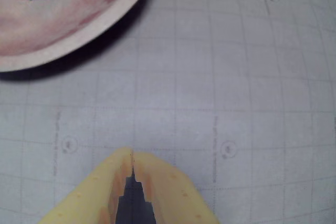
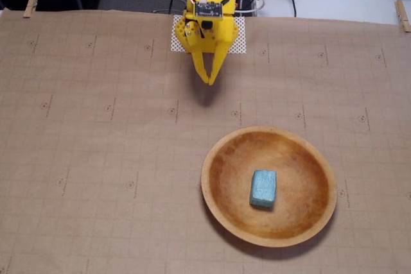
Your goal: Grasp a blue block and put it in the bowl.
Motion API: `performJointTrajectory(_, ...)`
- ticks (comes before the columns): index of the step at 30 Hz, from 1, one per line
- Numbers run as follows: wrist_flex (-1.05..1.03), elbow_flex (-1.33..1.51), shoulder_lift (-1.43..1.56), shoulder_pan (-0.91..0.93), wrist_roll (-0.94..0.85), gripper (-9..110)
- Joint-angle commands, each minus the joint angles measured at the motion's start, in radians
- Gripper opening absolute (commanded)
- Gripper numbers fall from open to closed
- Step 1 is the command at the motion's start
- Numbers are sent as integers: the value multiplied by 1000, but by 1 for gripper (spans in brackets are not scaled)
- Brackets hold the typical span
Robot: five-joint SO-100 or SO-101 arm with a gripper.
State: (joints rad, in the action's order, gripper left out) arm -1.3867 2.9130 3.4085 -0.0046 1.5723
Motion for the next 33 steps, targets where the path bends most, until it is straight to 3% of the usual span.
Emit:
performJointTrajectory(1,6,23,28,-9,-6,-3)
performJointTrajectory(16,11,204,29,-9,-6,-3)
performJointTrajectory(33,12,206,29,-8,-6,-3)
